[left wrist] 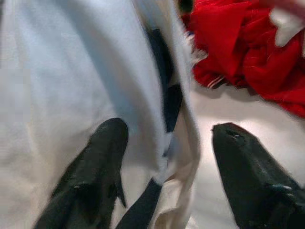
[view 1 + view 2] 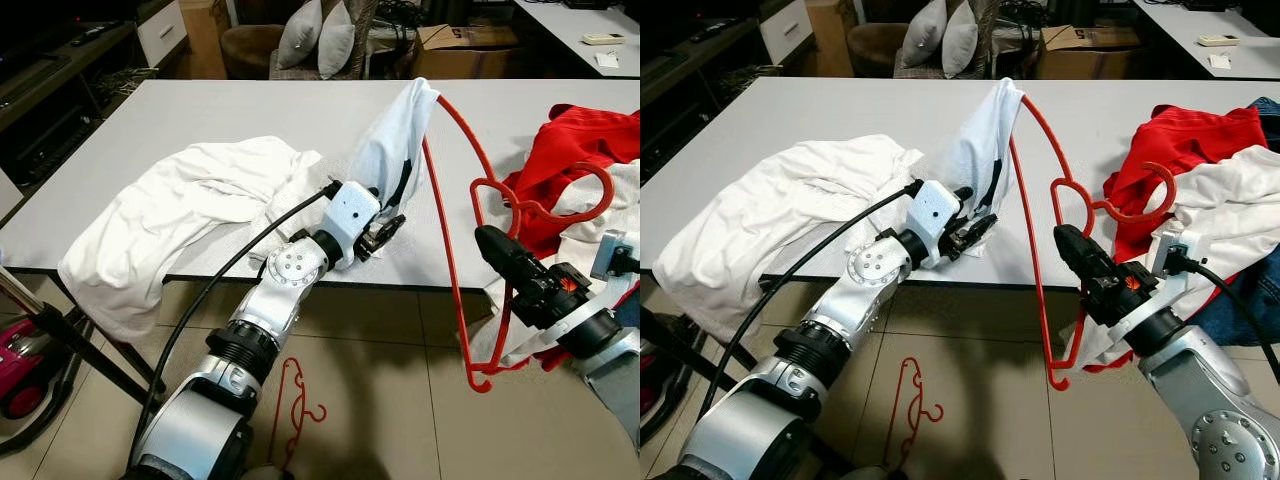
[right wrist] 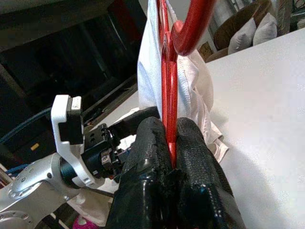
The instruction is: Hang hanger
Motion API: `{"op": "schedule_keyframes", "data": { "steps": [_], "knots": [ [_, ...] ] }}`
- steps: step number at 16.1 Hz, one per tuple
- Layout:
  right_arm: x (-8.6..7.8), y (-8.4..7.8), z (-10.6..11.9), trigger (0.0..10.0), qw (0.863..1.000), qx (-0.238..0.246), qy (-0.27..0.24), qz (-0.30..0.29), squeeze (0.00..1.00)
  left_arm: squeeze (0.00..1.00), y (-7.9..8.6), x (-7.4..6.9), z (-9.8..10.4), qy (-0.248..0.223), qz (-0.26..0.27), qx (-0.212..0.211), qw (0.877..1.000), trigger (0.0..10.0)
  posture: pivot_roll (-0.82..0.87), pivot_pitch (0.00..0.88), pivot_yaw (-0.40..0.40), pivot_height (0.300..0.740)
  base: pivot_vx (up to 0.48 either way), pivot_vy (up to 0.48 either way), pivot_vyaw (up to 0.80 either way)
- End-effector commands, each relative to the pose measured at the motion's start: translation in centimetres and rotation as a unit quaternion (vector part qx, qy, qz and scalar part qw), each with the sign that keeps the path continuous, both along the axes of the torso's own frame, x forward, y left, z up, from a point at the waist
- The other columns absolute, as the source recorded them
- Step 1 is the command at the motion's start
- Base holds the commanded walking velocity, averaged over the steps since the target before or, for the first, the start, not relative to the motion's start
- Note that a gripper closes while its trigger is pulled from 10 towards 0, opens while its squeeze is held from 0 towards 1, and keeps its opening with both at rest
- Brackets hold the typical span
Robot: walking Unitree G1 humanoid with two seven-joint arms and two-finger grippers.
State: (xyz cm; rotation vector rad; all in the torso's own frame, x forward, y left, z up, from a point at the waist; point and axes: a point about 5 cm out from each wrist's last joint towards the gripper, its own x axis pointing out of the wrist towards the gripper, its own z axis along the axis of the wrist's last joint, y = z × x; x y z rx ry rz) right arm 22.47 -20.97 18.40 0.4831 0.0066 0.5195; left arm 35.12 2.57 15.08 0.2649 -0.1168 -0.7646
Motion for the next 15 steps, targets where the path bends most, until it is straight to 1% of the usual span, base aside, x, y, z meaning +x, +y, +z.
{"op": "schedule_keyframes", "data": {
  "steps": [1,2,3,4,5,7,8,9,10,11,15],
  "knots": [
    [-0.1,0.6,0.8,10.0,1.0,0.001,-0.019,0.014,0.0,0.84,0.6,0.7,0.3,-0.001,0.032,0.012,0.999,10.0,-0.14,0.036,0.066,0.74,0.0,0.0,0.0],
    [-0.1,0.6,0.8,10.0,1.0,0.002,-0.019,0.015,0.0,0.53,0.9,1.0,0.1,0.001,0.053,0.016,0.998,10.0,-0.14,0.036,0.066,0.74,0.0,0.0,0.0],
    [-0.1,0.6,0.8,10.0,1.0,0.002,-0.019,0.015,0.0,0.35,1.3,1.3,0.0,0.004,0.072,0.02,0.997,10.0,-0.14,0.036,0.067,0.74,0.0,0.0,0.0],
    [-0.2,0.6,0.8,10.0,1.0,0.002,-0.02,0.016,0.0,0.25,1.6,1.5,-0.1,0.007,0.087,0.029,0.996,10.0,-0.14,0.036,0.067,0.74,0.0,0.0,0.0],
    [-0.2,0.6,0.8,10.0,1.0,0.003,-0.02,0.016,0.0,0.0,1.8,1.6,-0.2,0.009,0.094,0.033,0.995,10.0,-0.14,0.035,0.067,0.74,0.0,0.0,0.0],
    [-0.3,0.6,0.8,10.0,1.0,0.004,-0.02,0.017,0.0,0.0,1.8,1.7,-0.3,0.015,0.095,0.029,0.995,10.0,-0.14,0.035,0.068,0.74,0.0,0.0,0.0],
    [-0.3,0.6,0.8,10.0,1.0,0.004,-0.02,0.017,0.0,0.0,1.7,1.7,-0.4,0.014,0.096,0.028,0.995,8.7,-0.14,0.033,0.068,0.74,0.0,0.0,0.0],
    [-0.3,0.6,0.8,10.0,1.0,0.004,-0.02,0.017,0.0,0.0,1.7,1.6,-0.3,0.014,0.097,0.023,0.995,3.8,-0.14,0.03,0.068,0.74,0.0,0.0,0.0],
    [-0.3,0.6,0.8,10.0,1.0,0.004,-0.02,0.018,0.0,0.0,1.7,1.6,-0.2,0.013,0.099,0.017,0.995,0.0,-0.14,0.028,0.068,0.74,0.0,0.0,0.0],
    [-0.3,0.7,0.7,10.0,1.0,0.004,-0.02,0.018,0.0,0.0,1.7,1.6,-0.1,0.013,0.097,0.009,0.995,0.0,-0.14,0.025,0.068,0.74,0.0,0.0,0.0],
    [-0.3,0.7,0.7,10.0,1.0,0.004,-0.019,0.019,0.0,0.0,2.2,1.7,0.3,0.008,0.096,0.001,0.995,0.0,-0.13,0.022,0.067,0.74,0.0,0.0,0.0]
  ]
}}
